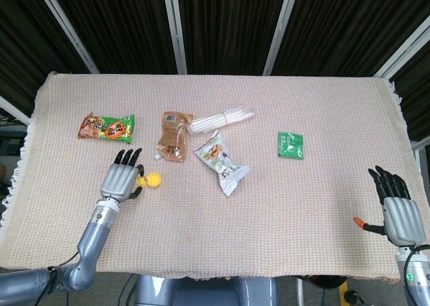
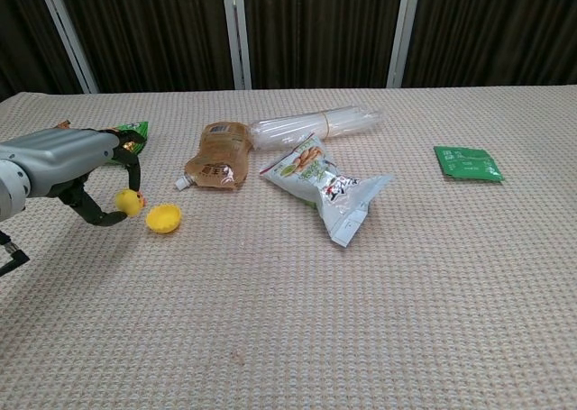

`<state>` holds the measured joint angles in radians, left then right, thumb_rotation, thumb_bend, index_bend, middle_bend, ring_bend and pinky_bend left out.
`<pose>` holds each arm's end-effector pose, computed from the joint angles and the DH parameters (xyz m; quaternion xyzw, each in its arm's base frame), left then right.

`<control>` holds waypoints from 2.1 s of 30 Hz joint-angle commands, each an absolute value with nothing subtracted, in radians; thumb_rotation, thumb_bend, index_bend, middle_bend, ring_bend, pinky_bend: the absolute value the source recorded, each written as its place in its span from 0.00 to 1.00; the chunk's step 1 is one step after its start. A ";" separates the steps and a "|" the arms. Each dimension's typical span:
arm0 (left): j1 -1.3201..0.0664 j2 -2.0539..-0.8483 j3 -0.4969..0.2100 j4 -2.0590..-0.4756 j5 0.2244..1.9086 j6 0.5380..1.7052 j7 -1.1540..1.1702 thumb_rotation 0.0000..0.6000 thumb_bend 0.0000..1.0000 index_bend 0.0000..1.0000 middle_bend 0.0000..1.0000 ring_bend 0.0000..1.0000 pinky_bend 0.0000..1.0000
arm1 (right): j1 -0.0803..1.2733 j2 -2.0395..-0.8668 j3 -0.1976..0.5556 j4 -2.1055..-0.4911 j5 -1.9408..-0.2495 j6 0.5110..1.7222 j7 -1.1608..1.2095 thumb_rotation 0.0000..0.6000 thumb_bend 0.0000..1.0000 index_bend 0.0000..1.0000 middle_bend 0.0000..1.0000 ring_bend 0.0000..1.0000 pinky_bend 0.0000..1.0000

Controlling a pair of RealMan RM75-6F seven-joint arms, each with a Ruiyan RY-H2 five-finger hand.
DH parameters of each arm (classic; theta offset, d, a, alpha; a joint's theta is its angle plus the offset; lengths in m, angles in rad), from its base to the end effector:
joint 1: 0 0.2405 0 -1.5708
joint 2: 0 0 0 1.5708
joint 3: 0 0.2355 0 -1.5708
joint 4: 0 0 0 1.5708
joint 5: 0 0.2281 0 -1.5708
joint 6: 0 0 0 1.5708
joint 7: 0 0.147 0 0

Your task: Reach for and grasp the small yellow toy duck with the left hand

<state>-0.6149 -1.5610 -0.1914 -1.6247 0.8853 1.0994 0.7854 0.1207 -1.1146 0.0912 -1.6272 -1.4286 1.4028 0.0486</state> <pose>-0.1590 0.3037 -0.0307 -0.7278 -0.3736 -0.2632 0.5114 -0.3001 -0.2036 0.1322 0.5746 -0.4235 0.3959 0.5776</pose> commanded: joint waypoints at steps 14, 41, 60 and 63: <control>-0.690 -1.652 -0.198 -1.507 0.810 1.077 0.812 1.00 0.37 0.47 0.00 0.00 0.00 | 0.122 -1.113 0.093 -1.627 -1.428 1.402 0.056 1.00 0.01 0.00 0.00 0.00 0.00; -0.740 -1.661 -0.173 -1.500 0.752 1.080 0.833 1.00 0.31 0.21 0.00 0.00 0.00 | 0.123 -1.112 0.094 -1.627 -1.429 1.402 0.059 1.00 0.01 0.01 0.00 0.00 0.00; -0.493 -1.364 -0.026 -1.855 1.047 1.412 0.619 1.00 0.14 0.03 0.00 0.00 0.00 | 0.121 -1.113 0.088 -1.632 -1.421 1.399 0.012 1.00 0.01 0.01 0.00 0.00 0.00; -0.438 -1.284 0.019 -1.879 1.137 1.479 0.589 1.00 0.05 0.00 0.00 0.00 0.00 | 0.121 -1.113 0.088 -1.635 -1.415 1.394 -0.001 1.00 0.01 0.01 0.00 0.00 0.00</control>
<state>-0.4810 -1.3387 -0.0226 -1.8501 1.0742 1.4277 0.6243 0.1213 -1.1129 0.0881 -1.6339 -1.4174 1.3964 0.0006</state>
